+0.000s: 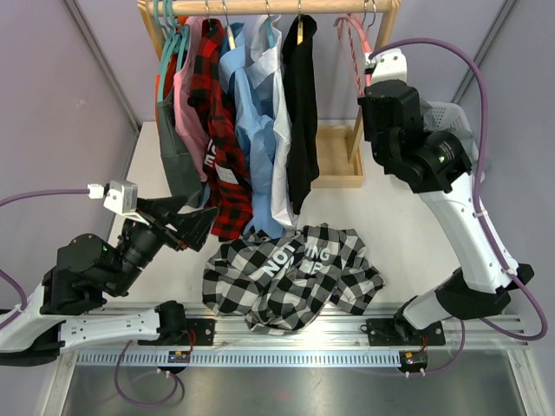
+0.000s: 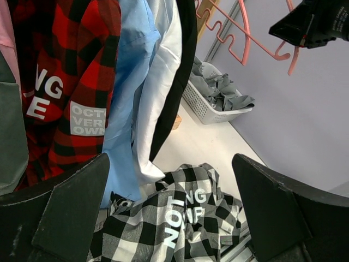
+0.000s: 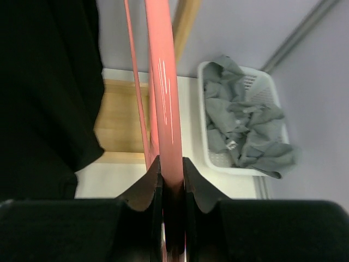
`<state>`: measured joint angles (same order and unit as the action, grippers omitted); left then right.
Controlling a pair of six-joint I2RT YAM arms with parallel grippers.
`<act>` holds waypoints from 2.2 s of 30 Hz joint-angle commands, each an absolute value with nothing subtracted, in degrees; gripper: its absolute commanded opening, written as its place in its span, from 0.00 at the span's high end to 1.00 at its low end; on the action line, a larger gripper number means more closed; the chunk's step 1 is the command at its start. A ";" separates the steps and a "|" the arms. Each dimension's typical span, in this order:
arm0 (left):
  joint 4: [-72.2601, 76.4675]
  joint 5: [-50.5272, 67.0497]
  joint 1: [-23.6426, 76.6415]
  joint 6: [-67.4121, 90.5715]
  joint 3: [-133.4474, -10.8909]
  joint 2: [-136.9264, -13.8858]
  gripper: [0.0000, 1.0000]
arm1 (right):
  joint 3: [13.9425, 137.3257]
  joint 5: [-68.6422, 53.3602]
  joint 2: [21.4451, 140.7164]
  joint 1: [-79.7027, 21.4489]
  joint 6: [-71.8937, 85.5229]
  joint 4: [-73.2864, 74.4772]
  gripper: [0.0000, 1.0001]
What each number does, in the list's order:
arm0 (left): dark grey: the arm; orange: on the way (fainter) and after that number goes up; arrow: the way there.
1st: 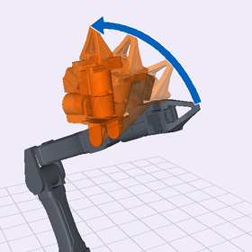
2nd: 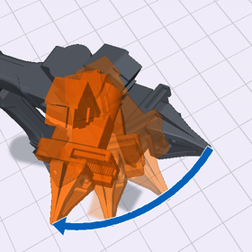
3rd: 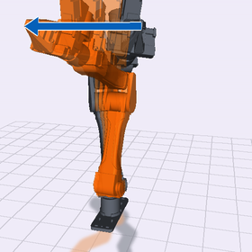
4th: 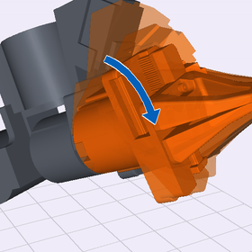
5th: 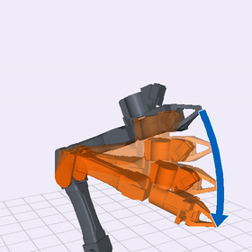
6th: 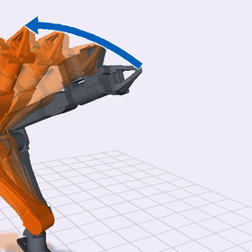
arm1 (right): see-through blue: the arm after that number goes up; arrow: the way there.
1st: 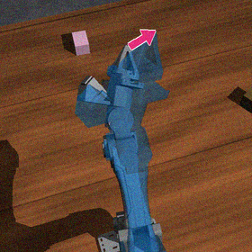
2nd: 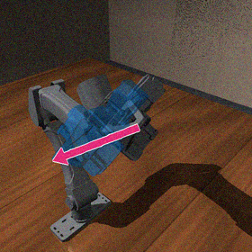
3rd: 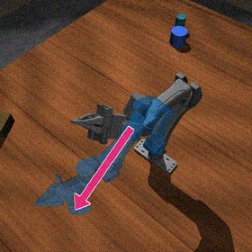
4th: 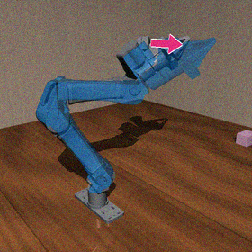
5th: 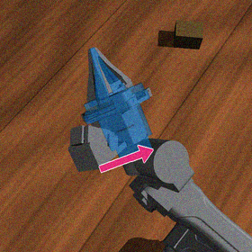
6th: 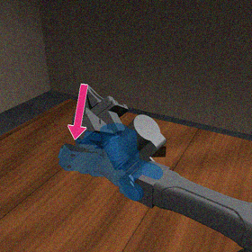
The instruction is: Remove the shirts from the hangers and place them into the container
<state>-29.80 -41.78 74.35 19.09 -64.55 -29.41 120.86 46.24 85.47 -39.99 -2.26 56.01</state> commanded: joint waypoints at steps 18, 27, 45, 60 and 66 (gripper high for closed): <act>-26.19 -41.40 74.36 19.42 -63.81 -28.30 0.01 | 142.28 23.21 99.75 -33.15 1.75 60.99 1.00; -26.89 -41.31 74.36 19.95 -63.98 -28.13 0.01 | 150.46 21.01 106.00 -29.97 3.16 60.30 1.00; -26.89 -40.87 74.36 20.30 -64.86 -30.85 0.01 | 134.48 16.18 93.53 -30.06 6.24 58.10 0.18; -28.03 -40.96 74.36 21.18 -65.30 -32.43 0.01 | 90.03 4.22 60.06 -39.27 17.04 52.56 0.01; -29.88 -42.10 74.36 22.67 -64.60 -32.61 0.01 | 68.49 6.76 56.95 -51.32 27.32 47.38 0.01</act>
<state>-30.63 -41.25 74.35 20.97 -63.99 -32.05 75.20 6.31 55.20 -47.29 20.34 52.03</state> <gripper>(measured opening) 0.987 0.993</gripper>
